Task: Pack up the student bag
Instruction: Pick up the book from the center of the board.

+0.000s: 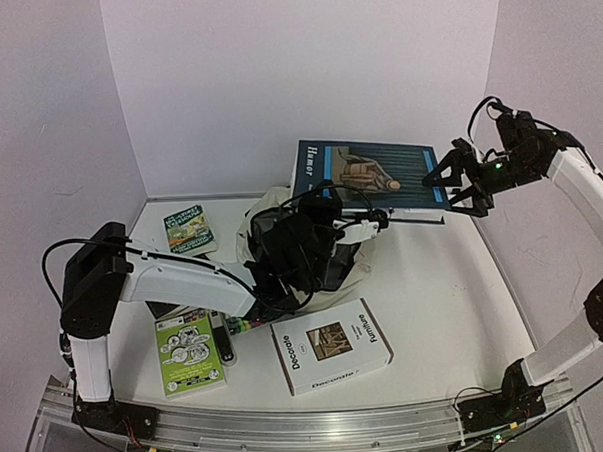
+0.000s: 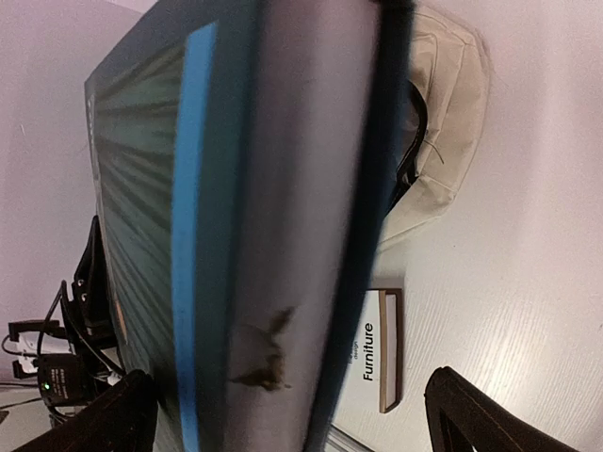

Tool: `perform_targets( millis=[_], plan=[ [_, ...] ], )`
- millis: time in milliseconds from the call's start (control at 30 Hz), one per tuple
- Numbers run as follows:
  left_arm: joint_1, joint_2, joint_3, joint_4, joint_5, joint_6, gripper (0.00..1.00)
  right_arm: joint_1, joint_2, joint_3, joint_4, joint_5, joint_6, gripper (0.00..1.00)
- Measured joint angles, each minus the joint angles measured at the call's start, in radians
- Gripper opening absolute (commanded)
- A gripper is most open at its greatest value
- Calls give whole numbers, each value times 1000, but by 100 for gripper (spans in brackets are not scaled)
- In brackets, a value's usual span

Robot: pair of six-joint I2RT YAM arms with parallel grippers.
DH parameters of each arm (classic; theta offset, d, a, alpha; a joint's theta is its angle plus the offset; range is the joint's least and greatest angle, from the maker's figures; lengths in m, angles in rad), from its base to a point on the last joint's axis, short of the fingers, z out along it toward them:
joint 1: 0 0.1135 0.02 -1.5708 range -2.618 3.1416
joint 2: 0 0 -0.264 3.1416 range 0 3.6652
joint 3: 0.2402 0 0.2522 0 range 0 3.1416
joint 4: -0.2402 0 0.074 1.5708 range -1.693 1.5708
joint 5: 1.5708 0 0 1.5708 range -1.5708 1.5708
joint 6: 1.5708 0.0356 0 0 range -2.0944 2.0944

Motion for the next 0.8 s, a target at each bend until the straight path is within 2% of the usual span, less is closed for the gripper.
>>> perform_targets(
  millis=[133,300,367,467,533,633,700,733,800],
  plan=[
    [0,7,0,53,-10,44,1,-52,2,-17,23,-79,37,98],
    [0,53,36,148,-28,95,2,-51,2,-60,85,-190,87,96],
    [0,71,49,168,-34,109,3,-46,2,-68,99,-216,103,89],
    [0,97,71,198,-37,121,5,-31,2,-79,127,-243,116,70],
    [0,107,81,204,-37,121,15,-23,2,-86,141,-253,125,56],
    [0,110,83,203,-45,110,36,-20,3,-88,159,-271,141,33],
    [0,110,84,198,-55,90,57,-22,9,-79,173,-295,144,20],
    [0,110,84,192,-58,78,66,-23,16,-69,174,-298,145,14],
    [-3,109,83,181,-59,52,80,-24,35,-44,175,-300,147,10]
  ],
)
